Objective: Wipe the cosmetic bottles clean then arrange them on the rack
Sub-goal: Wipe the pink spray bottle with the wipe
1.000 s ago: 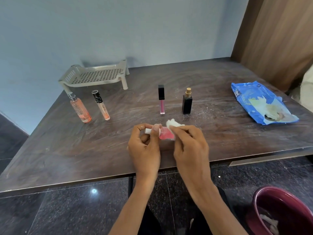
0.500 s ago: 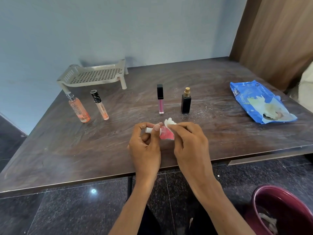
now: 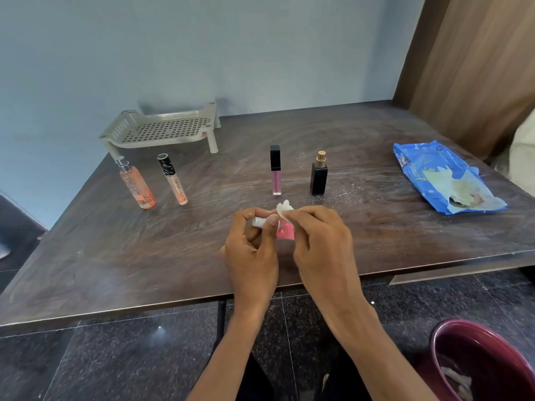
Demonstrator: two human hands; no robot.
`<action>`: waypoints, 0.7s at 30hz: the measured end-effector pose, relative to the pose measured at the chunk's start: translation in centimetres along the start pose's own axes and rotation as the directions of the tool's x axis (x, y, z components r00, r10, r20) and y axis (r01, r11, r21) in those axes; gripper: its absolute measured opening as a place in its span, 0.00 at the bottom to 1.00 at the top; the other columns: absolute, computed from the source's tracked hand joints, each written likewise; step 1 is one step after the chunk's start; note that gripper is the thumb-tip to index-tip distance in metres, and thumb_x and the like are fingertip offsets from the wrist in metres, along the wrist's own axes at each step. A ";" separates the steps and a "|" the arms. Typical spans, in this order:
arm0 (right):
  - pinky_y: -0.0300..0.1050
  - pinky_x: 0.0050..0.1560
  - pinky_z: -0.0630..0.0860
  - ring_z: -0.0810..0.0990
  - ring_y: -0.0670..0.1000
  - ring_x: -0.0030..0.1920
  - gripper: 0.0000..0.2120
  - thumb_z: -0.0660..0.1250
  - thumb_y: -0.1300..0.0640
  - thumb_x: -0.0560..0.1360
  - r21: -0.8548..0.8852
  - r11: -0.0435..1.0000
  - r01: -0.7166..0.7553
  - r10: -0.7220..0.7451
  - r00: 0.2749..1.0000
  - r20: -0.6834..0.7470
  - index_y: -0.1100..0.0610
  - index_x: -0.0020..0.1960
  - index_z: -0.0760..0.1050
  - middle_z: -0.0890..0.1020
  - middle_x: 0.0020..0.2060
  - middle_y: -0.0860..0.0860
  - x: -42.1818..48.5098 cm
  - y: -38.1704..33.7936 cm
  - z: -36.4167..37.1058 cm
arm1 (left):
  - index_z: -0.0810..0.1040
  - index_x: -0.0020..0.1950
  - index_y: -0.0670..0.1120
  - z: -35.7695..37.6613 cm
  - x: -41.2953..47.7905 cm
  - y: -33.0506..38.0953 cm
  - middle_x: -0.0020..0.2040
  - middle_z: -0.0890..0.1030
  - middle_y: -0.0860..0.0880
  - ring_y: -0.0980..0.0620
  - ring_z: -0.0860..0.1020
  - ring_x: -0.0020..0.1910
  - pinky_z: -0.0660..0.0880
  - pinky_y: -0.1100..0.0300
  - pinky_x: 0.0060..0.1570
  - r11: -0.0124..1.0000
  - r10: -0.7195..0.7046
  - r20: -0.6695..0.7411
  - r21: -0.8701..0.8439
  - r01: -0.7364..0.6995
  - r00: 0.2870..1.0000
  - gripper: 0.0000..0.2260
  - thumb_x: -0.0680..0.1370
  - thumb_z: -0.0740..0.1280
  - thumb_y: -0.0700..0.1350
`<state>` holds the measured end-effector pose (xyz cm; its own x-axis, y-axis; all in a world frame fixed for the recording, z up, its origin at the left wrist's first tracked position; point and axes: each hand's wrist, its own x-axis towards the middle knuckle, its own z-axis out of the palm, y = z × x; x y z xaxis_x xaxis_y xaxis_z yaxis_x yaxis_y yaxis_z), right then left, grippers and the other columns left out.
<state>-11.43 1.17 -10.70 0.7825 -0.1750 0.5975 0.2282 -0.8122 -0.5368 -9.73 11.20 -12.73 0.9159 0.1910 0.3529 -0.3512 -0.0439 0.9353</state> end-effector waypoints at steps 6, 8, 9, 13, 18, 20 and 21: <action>0.43 0.47 0.75 0.79 0.54 0.48 0.12 0.67 0.67 0.75 -0.058 0.993 -0.106 0.105 0.994 -0.022 0.59 0.57 0.82 0.82 0.46 0.52 -0.8 2.6 -1.0 | 0.77 0.52 0.44 0.3 0.1 -0.3 0.51 0.87 0.51 0.53 0.86 0.51 0.83 0.46 0.49 0.999 -0.001 0.022 -0.034 0.002 1.000 0.05 0.81 0.68 0.46; 0.41 0.45 0.72 0.79 0.56 0.48 0.12 0.68 0.69 0.74 -0.090 0.991 -0.100 0.100 0.995 -0.008 0.60 0.55 0.83 0.83 0.45 0.54 -0.3 2.4 -0.8 | 0.78 0.52 0.44 0.3 0.1 -0.2 0.51 0.87 0.52 0.54 0.86 0.50 0.83 0.47 0.48 1.000 0.011 0.023 -0.019 -0.011 1.000 0.05 0.81 0.68 0.46; 0.41 0.44 0.70 0.80 0.56 0.47 0.12 0.69 0.70 0.72 -0.097 0.992 -0.087 0.087 0.996 -0.004 0.61 0.54 0.83 0.83 0.44 0.54 0.0 2.0 -0.7 | 0.78 0.52 0.44 0.3 0.1 -0.1 0.51 0.87 0.53 0.54 0.86 0.49 0.83 0.48 0.48 1.000 0.020 0.023 -0.013 -0.020 1.000 0.05 0.81 0.68 0.46; 0.40 0.39 0.70 0.78 0.56 0.44 0.12 0.70 0.72 0.70 -0.083 0.996 -0.011 0.011 1.000 -0.003 0.61 0.51 0.83 0.82 0.42 0.54 0.3 0.4 0.0 | 0.78 0.53 0.44 0.2 0.0 0.2 0.51 0.87 0.53 0.54 0.86 0.50 0.82 0.53 0.48 0.999 0.036 0.022 -0.021 -0.035 0.999 0.06 0.80 0.69 0.46; 0.36 0.47 0.71 0.78 0.52 0.48 0.12 0.67 0.67 0.76 -0.008 0.998 -0.058 0.058 0.998 -0.032 0.59 0.56 0.82 0.82 0.46 0.51 -1.0 1.9 -0.9 | 0.78 0.53 0.45 0.3 0.0 -0.1 0.52 0.87 0.54 0.55 0.86 0.50 0.82 0.57 0.47 0.997 0.069 0.015 0.022 -0.069 0.997 0.05 0.81 0.68 0.46; 0.39 0.48 0.73 0.79 0.53 0.48 0.12 0.66 0.67 0.76 -0.019 0.996 -0.087 0.087 0.996 -0.035 0.59 0.57 0.82 0.82 0.46 0.51 -1.3 2.4 -1.1 | 0.78 0.53 0.45 0.3 0.1 -0.2 0.52 0.87 0.54 0.55 0.85 0.51 0.82 0.57 0.47 0.996 0.078 0.019 0.030 -0.079 0.997 0.05 0.81 0.68 0.46; 0.42 0.47 0.75 0.79 0.53 0.48 0.12 0.67 0.67 0.76 -0.029 0.995 -0.095 0.094 0.995 -0.033 0.59 0.56 0.82 0.82 0.46 0.52 -1.2 2.5 -1.2 | 0.78 0.53 0.44 0.3 0.1 -0.2 0.52 0.87 0.54 0.55 0.85 0.51 0.82 0.57 0.47 0.996 0.082 0.022 0.031 -0.083 0.996 0.05 0.81 0.68 0.46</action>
<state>-12.51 -1.28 -12.09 0.7811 -0.2687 0.5636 0.1361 -0.8076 -0.5737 -9.51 10.92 -12.90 0.8880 0.1654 0.4290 -0.4195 -0.0904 0.9032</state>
